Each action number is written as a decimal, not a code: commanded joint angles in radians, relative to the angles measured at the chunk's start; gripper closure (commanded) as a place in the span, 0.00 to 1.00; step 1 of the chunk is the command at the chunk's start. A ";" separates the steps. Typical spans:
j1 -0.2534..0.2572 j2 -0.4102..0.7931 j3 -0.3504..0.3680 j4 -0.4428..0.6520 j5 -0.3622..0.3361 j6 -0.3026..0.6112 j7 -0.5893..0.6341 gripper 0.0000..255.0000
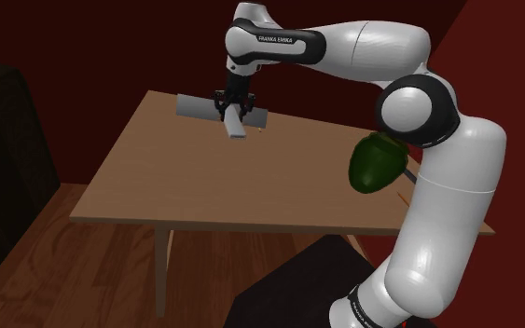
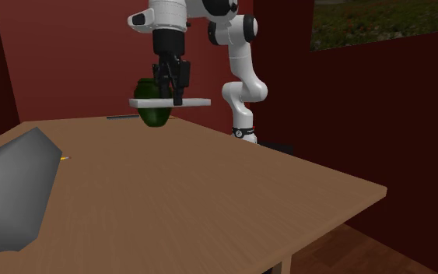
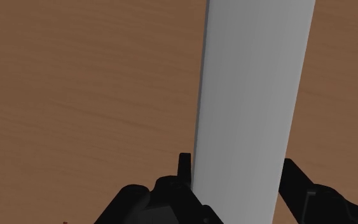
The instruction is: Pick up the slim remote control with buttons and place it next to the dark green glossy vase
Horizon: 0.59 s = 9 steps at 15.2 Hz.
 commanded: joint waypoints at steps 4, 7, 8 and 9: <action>0.002 0.002 0.001 0.071 0.000 -0.069 -0.001 1.00; 0.003 0.006 0.001 0.118 0.000 -0.112 -0.002 1.00; 0.004 0.009 0.001 0.135 0.000 -0.126 -0.002 1.00; 0.004 0.011 0.001 0.152 0.000 -0.141 -0.003 1.00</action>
